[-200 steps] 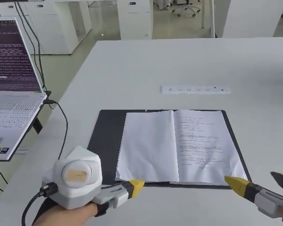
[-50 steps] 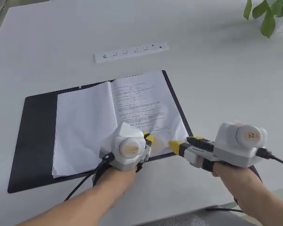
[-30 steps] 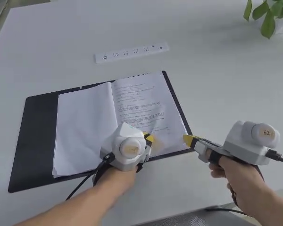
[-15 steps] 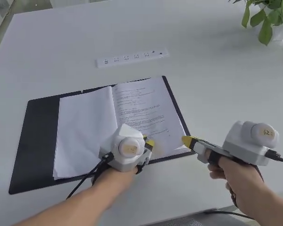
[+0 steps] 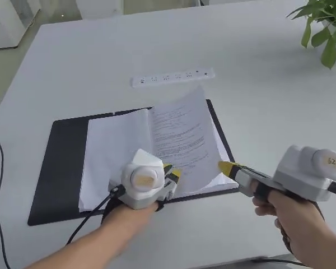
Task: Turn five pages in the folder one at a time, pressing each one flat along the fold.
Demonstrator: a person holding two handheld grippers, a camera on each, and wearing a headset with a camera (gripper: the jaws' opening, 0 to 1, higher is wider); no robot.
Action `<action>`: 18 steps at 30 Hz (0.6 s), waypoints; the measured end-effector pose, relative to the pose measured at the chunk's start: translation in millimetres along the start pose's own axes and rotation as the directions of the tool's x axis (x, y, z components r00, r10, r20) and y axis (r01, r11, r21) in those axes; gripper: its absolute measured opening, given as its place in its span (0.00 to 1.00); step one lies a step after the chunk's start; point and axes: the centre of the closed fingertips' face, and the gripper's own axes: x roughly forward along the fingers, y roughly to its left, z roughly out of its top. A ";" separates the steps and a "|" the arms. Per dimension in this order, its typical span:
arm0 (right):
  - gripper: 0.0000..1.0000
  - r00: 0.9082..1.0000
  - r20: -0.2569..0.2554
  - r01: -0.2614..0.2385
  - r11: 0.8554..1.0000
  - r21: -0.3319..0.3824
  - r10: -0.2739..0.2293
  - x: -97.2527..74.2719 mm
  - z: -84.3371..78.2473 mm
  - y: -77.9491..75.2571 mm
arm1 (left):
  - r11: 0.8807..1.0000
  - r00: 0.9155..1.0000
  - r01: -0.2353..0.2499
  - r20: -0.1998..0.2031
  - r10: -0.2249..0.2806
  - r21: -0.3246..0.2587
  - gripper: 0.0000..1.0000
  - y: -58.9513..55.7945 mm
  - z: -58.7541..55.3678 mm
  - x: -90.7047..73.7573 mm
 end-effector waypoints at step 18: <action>0.00 0.989 -0.041 -0.148 0.987 -0.069 0.145 27.2 -11.5 86.2 | 0.995 0.995 -0.089 0.049 0.091 -0.048 0.18 58.6 11.2 -81.1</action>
